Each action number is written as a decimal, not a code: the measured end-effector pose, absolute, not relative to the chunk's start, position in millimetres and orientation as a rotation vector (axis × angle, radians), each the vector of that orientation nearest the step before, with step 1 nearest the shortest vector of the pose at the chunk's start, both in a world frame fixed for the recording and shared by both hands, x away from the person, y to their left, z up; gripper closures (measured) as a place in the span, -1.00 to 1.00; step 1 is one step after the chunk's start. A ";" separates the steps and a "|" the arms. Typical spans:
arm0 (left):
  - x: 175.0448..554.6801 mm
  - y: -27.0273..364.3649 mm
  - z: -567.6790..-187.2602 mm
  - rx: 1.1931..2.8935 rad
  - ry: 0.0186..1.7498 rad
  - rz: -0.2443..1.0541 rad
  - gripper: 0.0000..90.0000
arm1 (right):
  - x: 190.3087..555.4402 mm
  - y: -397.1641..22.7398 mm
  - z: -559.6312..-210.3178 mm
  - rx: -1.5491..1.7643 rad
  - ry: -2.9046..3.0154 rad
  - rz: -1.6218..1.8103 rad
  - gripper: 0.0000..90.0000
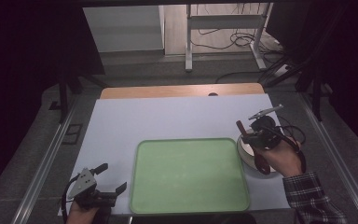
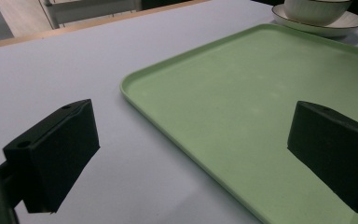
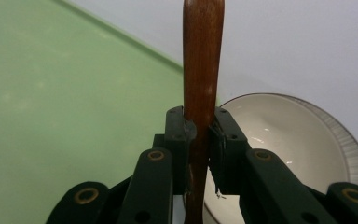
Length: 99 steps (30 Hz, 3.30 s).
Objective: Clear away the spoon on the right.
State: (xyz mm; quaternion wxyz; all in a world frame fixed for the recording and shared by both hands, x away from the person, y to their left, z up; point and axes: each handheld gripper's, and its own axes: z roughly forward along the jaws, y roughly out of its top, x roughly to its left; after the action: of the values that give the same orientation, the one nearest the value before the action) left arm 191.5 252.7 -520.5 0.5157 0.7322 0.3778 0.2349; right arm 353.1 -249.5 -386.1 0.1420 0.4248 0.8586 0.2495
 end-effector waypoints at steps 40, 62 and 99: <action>191.5 251.3 -520.4 1.770 0.901 0.567 -0.97 | 328.5 -199.0 -443.8 1.188 2.728 0.575 0.74; 191.2 252.1 -520.4 1.770 0.898 0.567 -0.97 | 327.4 -183.5 -474.8 1.199 2.777 0.563 0.71; 191.0 250.4 -520.1 1.784 0.893 0.574 -0.97 | 293.2 -194.7 -492.2 0.975 2.678 0.790 0.98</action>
State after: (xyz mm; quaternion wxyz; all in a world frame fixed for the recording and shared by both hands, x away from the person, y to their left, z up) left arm 191.0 250.4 -520.1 0.5081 0.7403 0.3704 0.2381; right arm 293.2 -194.7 -492.2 0.0918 0.3282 0.9017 0.2659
